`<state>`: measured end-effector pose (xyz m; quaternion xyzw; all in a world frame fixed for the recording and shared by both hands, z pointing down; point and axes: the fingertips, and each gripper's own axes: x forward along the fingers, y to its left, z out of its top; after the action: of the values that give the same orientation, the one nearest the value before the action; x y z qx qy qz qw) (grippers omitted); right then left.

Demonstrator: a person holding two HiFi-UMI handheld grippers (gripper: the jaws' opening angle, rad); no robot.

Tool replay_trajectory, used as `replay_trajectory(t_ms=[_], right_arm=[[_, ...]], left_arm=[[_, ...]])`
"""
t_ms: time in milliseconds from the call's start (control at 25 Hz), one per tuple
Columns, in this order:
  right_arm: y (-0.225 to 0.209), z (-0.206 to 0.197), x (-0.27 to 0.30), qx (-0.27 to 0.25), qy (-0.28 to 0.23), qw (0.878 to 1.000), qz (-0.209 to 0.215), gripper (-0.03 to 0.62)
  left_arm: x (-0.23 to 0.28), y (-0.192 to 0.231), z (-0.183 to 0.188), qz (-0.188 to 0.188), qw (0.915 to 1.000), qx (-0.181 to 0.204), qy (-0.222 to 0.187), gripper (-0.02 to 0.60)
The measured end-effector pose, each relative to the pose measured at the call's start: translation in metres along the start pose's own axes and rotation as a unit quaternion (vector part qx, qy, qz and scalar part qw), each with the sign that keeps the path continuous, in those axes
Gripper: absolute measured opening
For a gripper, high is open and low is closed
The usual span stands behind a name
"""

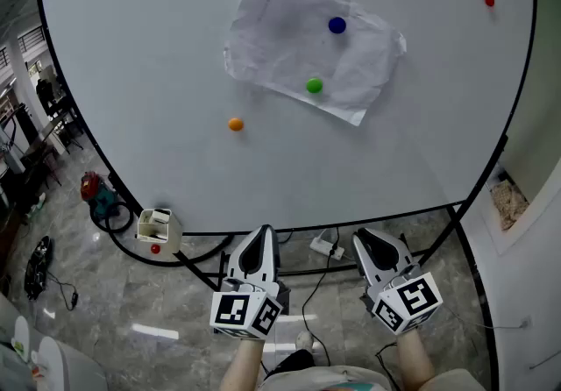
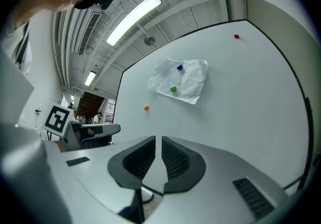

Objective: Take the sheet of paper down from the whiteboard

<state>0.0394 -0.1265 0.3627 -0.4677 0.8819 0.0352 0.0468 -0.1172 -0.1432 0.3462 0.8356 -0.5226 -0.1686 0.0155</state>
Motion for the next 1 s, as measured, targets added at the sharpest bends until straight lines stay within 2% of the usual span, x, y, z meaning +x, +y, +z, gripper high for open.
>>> replay_trajectory(t_ms=[120,200,320,440,600,760,1000], right_arm=[[-0.022,0.017,0.054,-0.011,-0.019,1.000,-0.007,0.046],[-0.031,0.027,0.083,-0.013,-0.031,0.999,-0.002,0.046],[-0.035,0.040,0.112,-0.017,-0.042,0.999,0.017,0.046],[-0.035,0.050,0.126,-0.020,-0.052,0.998,0.039,0.046],[-0.035,0.060,0.129,-0.027,-0.063,0.996,0.064,0.046],[-0.034,0.064,0.127,-0.041,-0.068,0.994,0.081,0.046],[-0.030,0.061,0.125,-0.044,-0.066,0.992,0.100,0.046]], left_arm=[[0.062,0.014,0.049,-0.073,0.9928,-0.087,-0.037,0.045],[0.097,0.019,0.089,-0.112,0.9844,-0.117,-0.069,0.062],[0.135,0.021,0.146,-0.138,0.9770,-0.112,-0.118,0.179],[0.161,0.027,0.179,-0.135,0.9758,-0.104,-0.136,0.194],[0.177,0.035,0.184,-0.135,0.9716,-0.154,-0.119,0.193],[0.182,0.045,0.181,-0.117,0.9728,-0.160,-0.120,0.194],[0.192,0.041,0.183,-0.136,0.9672,-0.177,-0.120,0.193]])
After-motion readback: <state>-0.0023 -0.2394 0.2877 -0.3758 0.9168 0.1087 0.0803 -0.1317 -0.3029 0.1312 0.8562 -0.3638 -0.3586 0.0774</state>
